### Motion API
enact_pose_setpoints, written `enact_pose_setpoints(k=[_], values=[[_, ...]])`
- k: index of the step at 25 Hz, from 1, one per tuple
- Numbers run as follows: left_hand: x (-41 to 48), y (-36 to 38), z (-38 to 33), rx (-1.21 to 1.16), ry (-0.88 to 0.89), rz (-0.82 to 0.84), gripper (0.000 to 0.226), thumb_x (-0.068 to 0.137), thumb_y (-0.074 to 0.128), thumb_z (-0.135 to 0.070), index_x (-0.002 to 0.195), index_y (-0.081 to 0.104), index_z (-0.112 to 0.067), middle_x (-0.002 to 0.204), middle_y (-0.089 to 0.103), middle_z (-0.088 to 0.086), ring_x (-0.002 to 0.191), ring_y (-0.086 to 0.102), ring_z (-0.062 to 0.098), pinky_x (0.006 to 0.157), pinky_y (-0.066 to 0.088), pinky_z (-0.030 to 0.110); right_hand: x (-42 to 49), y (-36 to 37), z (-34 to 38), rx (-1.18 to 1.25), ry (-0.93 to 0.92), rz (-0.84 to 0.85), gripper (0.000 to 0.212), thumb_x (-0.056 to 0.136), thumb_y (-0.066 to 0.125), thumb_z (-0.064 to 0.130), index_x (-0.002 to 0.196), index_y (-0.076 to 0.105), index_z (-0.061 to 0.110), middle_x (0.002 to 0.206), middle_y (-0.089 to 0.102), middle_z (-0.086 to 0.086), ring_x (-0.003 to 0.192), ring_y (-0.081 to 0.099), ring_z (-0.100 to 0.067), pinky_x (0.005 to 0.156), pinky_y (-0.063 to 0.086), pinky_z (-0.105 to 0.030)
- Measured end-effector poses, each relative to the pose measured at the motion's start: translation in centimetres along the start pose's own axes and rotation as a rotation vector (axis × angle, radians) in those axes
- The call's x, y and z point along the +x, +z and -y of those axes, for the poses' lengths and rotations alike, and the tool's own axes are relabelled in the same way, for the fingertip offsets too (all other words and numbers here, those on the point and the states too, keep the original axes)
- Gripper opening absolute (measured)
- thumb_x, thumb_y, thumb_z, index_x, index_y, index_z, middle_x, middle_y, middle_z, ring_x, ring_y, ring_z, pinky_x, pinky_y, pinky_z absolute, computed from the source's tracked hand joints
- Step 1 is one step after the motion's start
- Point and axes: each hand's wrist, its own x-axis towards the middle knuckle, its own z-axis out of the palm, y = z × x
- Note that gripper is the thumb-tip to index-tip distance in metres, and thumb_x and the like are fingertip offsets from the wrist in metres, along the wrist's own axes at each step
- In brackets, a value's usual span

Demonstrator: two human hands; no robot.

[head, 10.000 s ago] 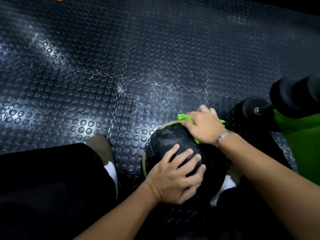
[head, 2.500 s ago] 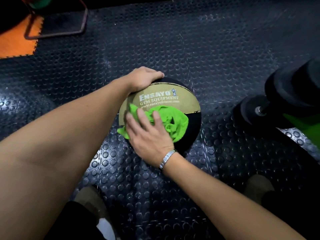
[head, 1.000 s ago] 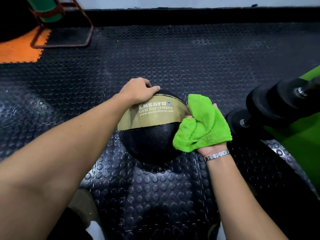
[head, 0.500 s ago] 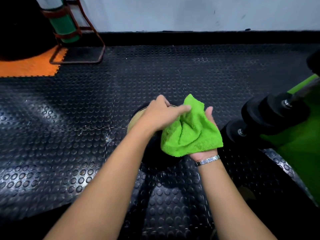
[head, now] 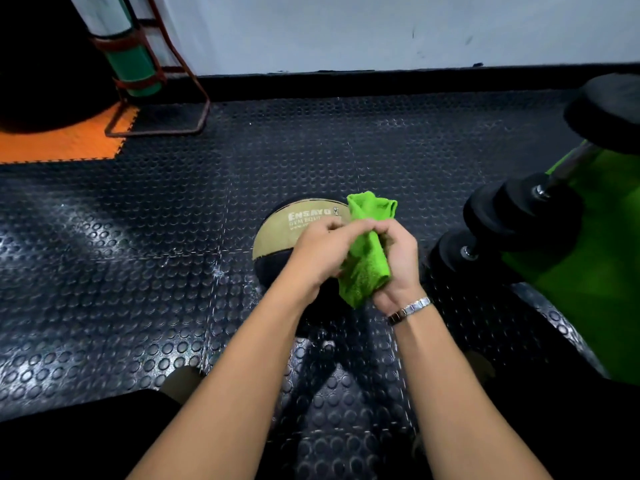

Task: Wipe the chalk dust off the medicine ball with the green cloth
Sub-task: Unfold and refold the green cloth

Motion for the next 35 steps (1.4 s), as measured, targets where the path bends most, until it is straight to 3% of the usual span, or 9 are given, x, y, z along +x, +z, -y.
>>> enact_pose_setpoints(k=[5,7,13,16,19,23,25,29,35], values=[[0.2,-0.8,-0.2,-0.14,-0.055,0.126,0.01,0.09,0.068,-0.02,0.098,0.07,-0.016,0.078,0.069,0.001,0.06,0.065,0.012,0.062,0.053,0.026,-0.3,-0.8,2.1,-0.457,-0.225,-0.061,0.054,0.078,0.055,-0.015,0.123,0.058,0.016,0.107,0.07,-0.003,0.092,0.07,-0.021,0.073,0.058,-0.034],[0.1,-1.2,-0.6,-0.178,-0.085,0.151,0.012,0.092,0.063,-0.011,0.101,0.068,-0.018,0.079,0.068,-0.001,0.064,0.063,0.012,0.065,0.049,0.027,-0.5,-1.2,3.0,-0.603,-0.253,-0.07,0.071,0.072,0.07,-0.015,0.133,0.056,0.02,0.115,0.072,-0.001,0.102,0.071,-0.017,0.086,0.058,-0.032],[0.0,-1.9,-1.4,-0.13,0.098,0.119,0.021,0.096,0.058,0.0,0.093,0.063,-0.019,0.076,0.069,0.0,0.061,0.063,0.012,0.057,0.049,0.022,-1.4,-3.3,4.7,-0.693,0.012,-0.019,0.041,0.073,0.083,0.027,0.109,0.075,0.01,0.106,0.076,-0.008,0.095,0.07,-0.02,0.085,0.048,-0.034],[0.1,-2.5,-1.9,-0.073,0.138,0.099,0.025,0.093,0.054,0.007,0.098,0.07,-0.011,0.078,0.07,0.005,0.063,0.064,0.015,0.058,0.053,0.022,-1.3,-4.4,4.5,-0.59,0.015,-0.054,0.04,0.076,0.074,0.029,0.106,0.072,0.002,0.097,0.074,-0.009,0.084,0.065,-0.02,0.075,0.047,-0.031],[0.6,-2.9,-2.6,0.056,0.154,0.04,0.03,0.086,0.051,0.008,0.086,0.072,-0.015,0.074,0.065,0.007,0.062,0.055,0.019,0.059,0.045,0.027,-0.9,-4.3,3.8,-0.39,0.0,-0.05,0.025,0.08,0.055,0.025,0.092,0.074,0.014,0.078,0.059,-0.004,0.072,0.05,-0.017,0.067,0.039,-0.032],[0.3,-2.7,-4.4,0.254,0.298,0.028,0.033,0.088,0.05,0.009,0.082,0.07,-0.016,0.067,0.063,-0.005,0.058,0.053,0.01,0.056,0.042,0.024,-1.0,-4.0,3.3,-0.292,-0.119,0.077,0.036,0.09,0.059,0.044,0.118,0.067,0.023,0.111,0.071,-0.002,0.099,0.063,-0.017,0.086,0.048,-0.036],[0.0,-2.5,-5.2,0.353,0.352,0.056,0.028,0.092,0.053,0.006,0.088,0.072,-0.013,0.062,0.065,-0.011,0.053,0.054,0.002,0.053,0.044,0.019,-0.8,-3.1,3.0,-0.372,-0.239,0.084,0.038,0.086,0.074,0.025,0.121,0.064,0.014,0.116,0.071,-0.007,0.105,0.065,-0.021,0.091,0.053,-0.037],[0.6,-3.1,-5.9,0.47,0.355,0.009,0.034,0.091,0.051,0.004,0.081,0.075,-0.018,0.062,0.066,-0.009,0.054,0.052,0.007,0.055,0.041,0.023,-0.1,-3.2,3.5,-0.492,-0.425,-0.245,0.026,0.076,0.076,-0.007,0.091,0.066,0.01,0.087,0.069,-0.007,0.082,0.063,-0.019,0.079,0.054,-0.039],[1.2,-3.7,-7.1,0.655,0.236,0.075,0.03,0.091,0.053,-0.003,0.075,0.072,-0.019,0.06,0.062,-0.004,0.056,0.053,0.015,0.057,0.042,0.025,-0.2,-4.5,4.6,-0.543,-0.184,-0.238,0.026,0.078,0.082,0.012,0.103,0.075,0.009,0.1,0.077,-0.007,0.098,0.073,-0.024,0.087,0.059,-0.039]])
